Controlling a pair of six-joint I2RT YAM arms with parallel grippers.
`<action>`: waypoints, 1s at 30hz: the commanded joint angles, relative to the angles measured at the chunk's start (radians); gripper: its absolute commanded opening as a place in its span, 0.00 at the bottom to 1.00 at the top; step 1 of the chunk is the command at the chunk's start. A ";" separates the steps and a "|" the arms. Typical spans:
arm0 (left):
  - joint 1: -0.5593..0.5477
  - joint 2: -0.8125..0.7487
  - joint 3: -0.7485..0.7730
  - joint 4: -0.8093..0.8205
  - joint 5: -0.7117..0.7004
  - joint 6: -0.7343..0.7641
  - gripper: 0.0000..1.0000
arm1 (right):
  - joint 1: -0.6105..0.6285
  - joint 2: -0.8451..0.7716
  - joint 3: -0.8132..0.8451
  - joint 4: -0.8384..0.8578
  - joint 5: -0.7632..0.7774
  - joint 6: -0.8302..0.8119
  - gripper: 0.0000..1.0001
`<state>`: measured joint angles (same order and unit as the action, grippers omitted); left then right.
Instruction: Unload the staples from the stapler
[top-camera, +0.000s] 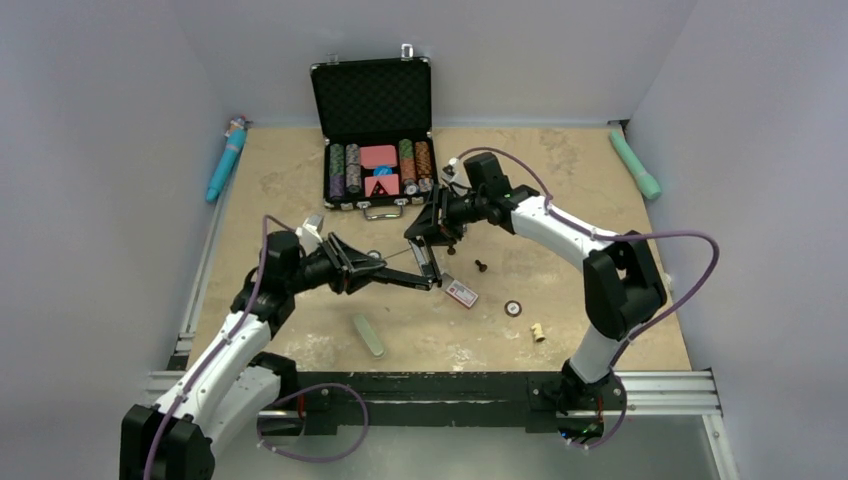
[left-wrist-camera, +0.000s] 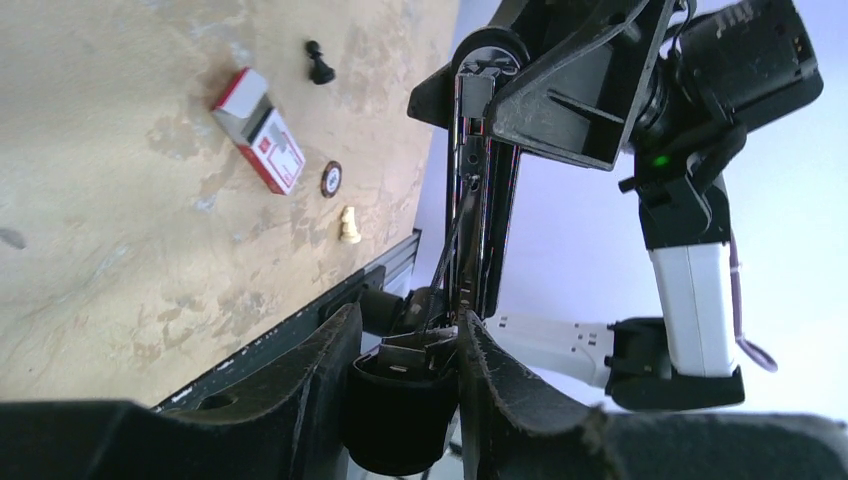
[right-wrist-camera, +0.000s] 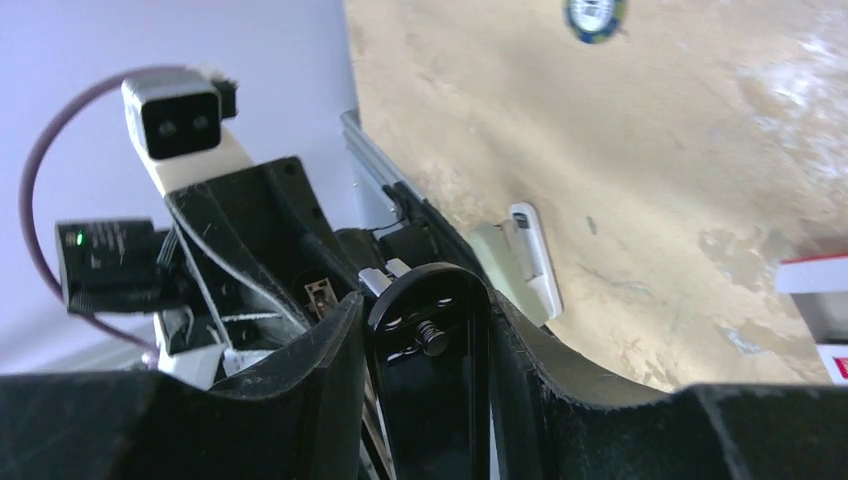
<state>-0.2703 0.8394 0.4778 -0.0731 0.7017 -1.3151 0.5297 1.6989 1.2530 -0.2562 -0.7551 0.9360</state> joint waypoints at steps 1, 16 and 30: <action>-0.006 -0.054 -0.096 -0.139 -0.107 -0.032 0.00 | -0.043 0.027 0.080 -0.101 0.243 0.058 0.00; -0.006 -0.207 -0.306 -0.346 -0.223 -0.304 0.00 | -0.055 0.183 0.157 -0.420 0.565 0.045 0.00; -0.004 -0.205 -0.361 -0.333 -0.233 -0.493 0.00 | -0.054 0.264 0.276 -0.560 0.673 -0.003 0.00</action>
<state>-0.2752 0.5838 0.1501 -0.3313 0.5194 -1.7470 0.4690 1.9774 1.4693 -0.7963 -0.1154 0.9749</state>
